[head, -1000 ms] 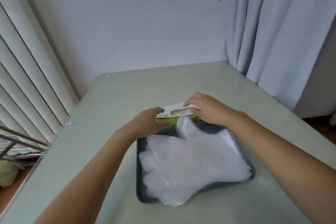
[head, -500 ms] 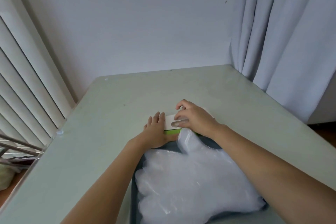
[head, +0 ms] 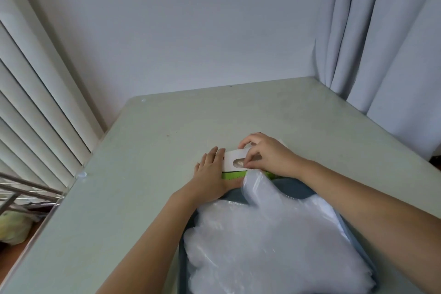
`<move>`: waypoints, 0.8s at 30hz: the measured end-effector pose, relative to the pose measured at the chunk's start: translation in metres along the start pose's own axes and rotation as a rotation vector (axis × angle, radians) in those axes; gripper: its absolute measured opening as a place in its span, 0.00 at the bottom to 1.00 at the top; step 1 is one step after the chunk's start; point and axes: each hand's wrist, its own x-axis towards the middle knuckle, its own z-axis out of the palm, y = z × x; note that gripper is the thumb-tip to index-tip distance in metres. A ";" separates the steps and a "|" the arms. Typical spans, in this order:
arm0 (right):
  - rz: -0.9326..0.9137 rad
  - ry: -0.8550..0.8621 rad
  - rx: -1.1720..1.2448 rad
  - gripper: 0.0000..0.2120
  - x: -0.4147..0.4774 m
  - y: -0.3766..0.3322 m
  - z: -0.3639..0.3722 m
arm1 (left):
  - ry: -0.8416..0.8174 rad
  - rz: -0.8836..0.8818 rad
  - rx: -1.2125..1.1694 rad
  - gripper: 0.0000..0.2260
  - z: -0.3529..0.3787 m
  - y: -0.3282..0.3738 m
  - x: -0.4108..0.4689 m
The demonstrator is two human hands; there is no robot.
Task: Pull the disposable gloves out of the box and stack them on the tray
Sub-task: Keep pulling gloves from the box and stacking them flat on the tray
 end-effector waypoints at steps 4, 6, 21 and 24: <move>0.050 0.063 0.123 0.04 -0.004 -0.001 -0.001 | 0.004 -0.003 0.002 0.43 0.000 -0.002 0.001; 0.089 0.108 0.216 0.05 -0.004 0.000 -0.003 | 0.002 -0.003 0.000 0.43 0.001 -0.003 0.001; 0.414 0.528 1.067 0.06 -0.004 -0.001 -0.021 | -0.019 -0.013 -0.004 0.43 -0.001 0.000 -0.001; 0.292 0.588 1.403 0.03 -0.011 -0.022 -0.052 | -0.037 -0.028 -0.001 0.42 -0.004 0.002 -0.002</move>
